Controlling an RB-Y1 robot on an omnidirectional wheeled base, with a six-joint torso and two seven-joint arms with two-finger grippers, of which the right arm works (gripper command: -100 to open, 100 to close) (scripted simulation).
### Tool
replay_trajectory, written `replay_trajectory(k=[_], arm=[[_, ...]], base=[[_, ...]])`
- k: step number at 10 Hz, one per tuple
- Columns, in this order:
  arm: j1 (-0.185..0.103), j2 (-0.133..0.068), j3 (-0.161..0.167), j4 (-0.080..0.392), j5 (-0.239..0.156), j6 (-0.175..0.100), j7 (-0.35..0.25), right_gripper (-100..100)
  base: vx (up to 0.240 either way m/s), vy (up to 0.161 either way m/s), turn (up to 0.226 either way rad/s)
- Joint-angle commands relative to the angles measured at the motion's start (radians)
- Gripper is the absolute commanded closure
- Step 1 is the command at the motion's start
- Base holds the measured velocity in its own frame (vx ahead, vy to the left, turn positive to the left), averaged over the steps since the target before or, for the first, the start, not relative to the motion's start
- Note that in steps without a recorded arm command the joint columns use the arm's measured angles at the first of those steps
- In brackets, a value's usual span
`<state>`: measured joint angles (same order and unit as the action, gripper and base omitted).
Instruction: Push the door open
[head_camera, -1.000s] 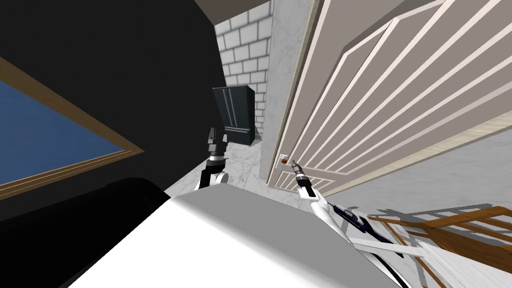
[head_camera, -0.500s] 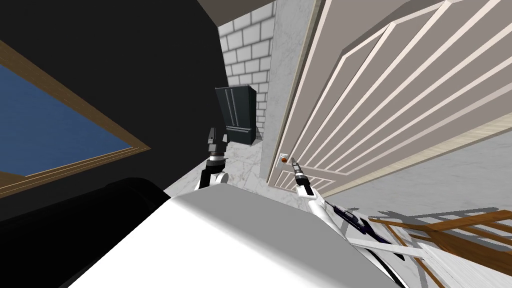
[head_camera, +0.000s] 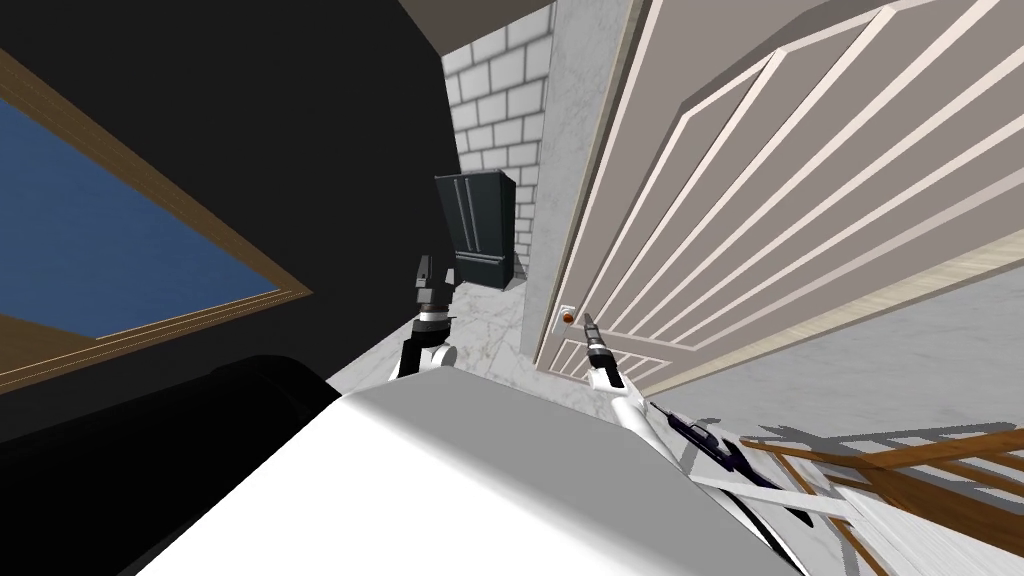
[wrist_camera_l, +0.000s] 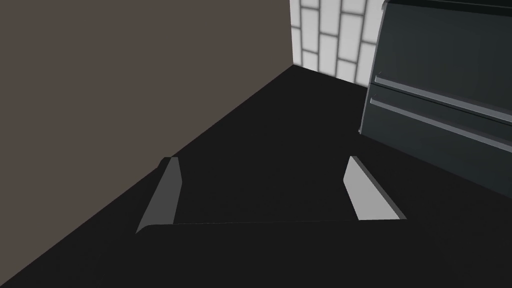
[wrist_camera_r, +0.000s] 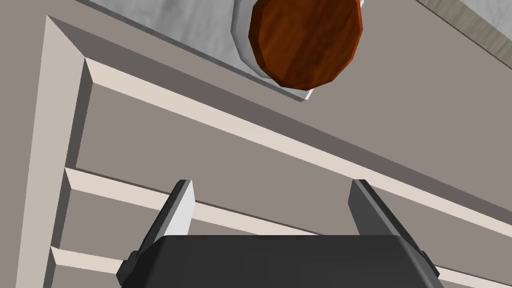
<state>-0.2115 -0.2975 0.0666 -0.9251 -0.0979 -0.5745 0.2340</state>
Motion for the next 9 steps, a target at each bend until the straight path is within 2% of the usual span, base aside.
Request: replay_trajectory(k=[1, 3, 4, 5, 6, 8, 9], arm=[[-0.004, 0.006, -0.003, 0.003, -0.009, 0.002, -0.034, -100], [-0.016, 0.026, -0.013, 0.012, -0.042, 0.007, -0.098, -100], [-0.016, 0.026, -0.013, 0.012, -0.042, 0.007, -0.114, -100], [-0.022, 0.037, -0.018, 0.017, -0.059, 0.009, -0.149, -100], [-0.022, 0.037, -0.018, 0.017, -0.059, 0.009, -0.155, -100], [-0.035, 0.059, -0.028, 0.026, -0.093, 0.015, -0.222, -100], [-0.035, 0.059, -0.028, 0.026, -0.093, 0.015, -0.237, -100]], base=[[-0.041, -0.025, 0.033], [-0.05, -0.026, 0.058], [-0.046, -0.021, 0.03], [-0.042, -0.026, 0.041], [-0.031, -0.019, 0.026], [-0.053, -0.025, 0.065], [-0.046, -0.025, 0.031]])
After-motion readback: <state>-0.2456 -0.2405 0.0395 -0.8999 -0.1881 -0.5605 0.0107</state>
